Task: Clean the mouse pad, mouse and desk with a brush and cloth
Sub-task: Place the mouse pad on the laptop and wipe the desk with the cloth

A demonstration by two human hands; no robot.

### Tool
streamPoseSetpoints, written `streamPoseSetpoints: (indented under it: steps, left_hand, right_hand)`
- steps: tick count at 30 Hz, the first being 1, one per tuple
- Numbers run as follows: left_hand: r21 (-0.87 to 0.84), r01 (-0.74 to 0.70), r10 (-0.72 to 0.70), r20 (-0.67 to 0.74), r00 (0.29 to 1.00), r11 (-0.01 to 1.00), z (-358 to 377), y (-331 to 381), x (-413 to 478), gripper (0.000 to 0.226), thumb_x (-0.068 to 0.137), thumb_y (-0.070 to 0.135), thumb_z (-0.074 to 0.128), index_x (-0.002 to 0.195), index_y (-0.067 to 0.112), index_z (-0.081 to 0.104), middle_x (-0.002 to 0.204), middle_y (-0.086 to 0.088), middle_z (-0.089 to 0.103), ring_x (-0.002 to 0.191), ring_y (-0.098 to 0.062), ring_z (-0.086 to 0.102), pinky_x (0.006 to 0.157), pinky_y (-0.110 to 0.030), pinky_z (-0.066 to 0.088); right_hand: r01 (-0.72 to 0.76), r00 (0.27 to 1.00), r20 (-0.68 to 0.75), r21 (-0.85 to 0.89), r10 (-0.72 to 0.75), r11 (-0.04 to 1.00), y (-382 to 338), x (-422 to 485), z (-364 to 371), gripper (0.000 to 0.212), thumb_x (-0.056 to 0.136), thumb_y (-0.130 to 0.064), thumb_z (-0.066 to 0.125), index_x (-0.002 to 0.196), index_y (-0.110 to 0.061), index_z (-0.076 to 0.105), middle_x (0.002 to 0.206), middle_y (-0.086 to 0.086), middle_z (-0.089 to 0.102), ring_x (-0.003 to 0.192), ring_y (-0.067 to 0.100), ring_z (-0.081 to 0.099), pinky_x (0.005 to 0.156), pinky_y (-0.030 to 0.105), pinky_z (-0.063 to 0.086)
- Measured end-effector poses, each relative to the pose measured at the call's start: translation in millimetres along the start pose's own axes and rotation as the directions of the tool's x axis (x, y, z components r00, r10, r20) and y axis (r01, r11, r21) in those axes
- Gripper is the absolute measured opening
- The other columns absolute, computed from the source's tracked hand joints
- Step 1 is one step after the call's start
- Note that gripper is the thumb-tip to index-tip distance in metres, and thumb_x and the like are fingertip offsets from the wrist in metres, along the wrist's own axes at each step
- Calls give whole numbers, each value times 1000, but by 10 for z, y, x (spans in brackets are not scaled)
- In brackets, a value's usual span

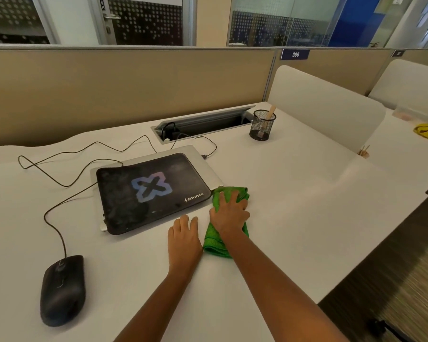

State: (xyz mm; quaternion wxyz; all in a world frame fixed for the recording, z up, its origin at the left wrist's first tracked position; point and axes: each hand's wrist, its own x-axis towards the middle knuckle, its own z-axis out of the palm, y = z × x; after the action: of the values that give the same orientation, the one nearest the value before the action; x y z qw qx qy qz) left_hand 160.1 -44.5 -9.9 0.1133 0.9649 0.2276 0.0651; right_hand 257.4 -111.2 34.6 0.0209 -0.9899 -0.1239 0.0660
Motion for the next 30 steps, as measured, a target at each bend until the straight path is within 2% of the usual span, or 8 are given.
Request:
streamPoseSetpoints:
  steps: [9, 16, 30]
  left_hand:
    - [-29, 17, -19, -58, 998, 999, -60, 41, -101, 54, 92, 2, 34, 145, 11, 31, 147, -12, 33, 133, -27, 33, 108, -33, 29]
    - [12, 19, -19, -48, 999, 1000, -63, 109, -237, 53, 96, 5, 27, 147, 13, 22, 150, -9, 26, 137, -24, 26, 111, -30, 24]
    - [29, -34, 33, 15, 999, 999, -4, 645, -743, 53, 97, 5, 23, 149, 12, 15, 157, -11, 13, 147, -28, 5, 120, -39, 7]
  right_hand:
    - [-120, 992, 33, 20, 119, 993, 168, 125, -90, 55, 96, -36, 34, 146, -19, 16, 148, 17, 15, 119, 36, 36, 86, 42, 46]
    - [-215, 976, 39, 45, 213, 976, 521, 21, -88, 56, 97, -33, 33, 146, -14, 14, 147, 19, 15, 117, 37, 37, 83, 40, 46]
    - [-317, 948, 43, 103, 314, 943, 1347, -578, -93, 57, 97, -32, 33, 147, -15, 13, 148, 19, 14, 119, 37, 35, 85, 43, 47]
